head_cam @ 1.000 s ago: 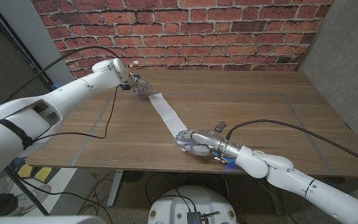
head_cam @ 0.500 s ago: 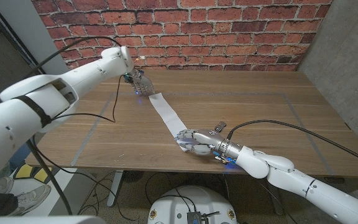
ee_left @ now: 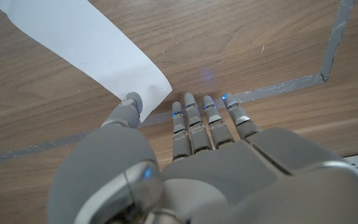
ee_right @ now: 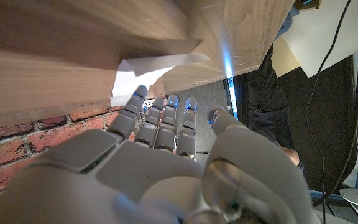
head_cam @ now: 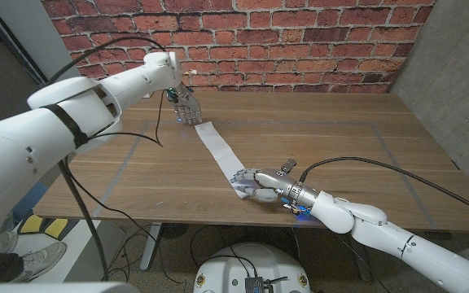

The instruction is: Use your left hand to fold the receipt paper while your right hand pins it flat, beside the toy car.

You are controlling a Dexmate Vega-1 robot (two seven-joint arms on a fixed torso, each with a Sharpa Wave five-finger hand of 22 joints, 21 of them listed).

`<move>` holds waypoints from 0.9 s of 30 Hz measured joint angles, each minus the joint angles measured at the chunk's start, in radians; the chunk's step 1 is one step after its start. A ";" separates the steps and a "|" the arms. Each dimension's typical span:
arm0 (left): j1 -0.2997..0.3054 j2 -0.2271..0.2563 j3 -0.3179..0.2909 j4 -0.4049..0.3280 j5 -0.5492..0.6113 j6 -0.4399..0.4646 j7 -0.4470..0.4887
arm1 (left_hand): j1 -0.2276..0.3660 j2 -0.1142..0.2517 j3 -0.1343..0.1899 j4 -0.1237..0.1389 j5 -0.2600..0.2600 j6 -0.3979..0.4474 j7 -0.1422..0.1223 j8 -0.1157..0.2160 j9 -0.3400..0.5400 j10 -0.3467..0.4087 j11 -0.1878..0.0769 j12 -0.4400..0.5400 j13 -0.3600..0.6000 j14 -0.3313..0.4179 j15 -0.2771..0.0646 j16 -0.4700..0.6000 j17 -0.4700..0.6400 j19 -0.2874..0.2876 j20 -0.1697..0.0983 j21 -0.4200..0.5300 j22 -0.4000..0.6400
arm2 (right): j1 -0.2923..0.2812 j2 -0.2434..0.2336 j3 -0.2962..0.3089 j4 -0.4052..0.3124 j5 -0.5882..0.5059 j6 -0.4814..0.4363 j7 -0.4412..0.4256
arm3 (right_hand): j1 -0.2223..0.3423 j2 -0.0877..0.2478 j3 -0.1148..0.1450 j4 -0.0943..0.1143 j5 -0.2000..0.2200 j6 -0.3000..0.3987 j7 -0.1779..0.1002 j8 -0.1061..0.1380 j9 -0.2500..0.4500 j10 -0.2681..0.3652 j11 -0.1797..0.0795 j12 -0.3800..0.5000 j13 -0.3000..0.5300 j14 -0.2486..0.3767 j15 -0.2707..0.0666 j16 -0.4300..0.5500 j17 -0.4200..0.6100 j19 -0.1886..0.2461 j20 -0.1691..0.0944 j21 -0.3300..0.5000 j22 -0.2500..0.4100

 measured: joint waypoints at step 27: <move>-0.016 -0.199 0.125 0.241 0.066 -0.054 0.138 | 0.045 0.024 -0.014 0.014 0.000 0.043 0.018 -0.001 0.000 0.066 0.015 0.000 0.000 0.067 -0.010 0.016 0.005 0.045 -0.001 0.005 0.005 | -0.005 -0.001 0.016 0.030 0.029 0.030 -0.005 | 0.005 -0.005 0.000 0.000 0.000 0.009 -0.002 -0.004 0.000 0.004 0.004 -0.009 0.000 0.004 -0.003 0.008 0.005 0.004 -0.004 0.000 0.000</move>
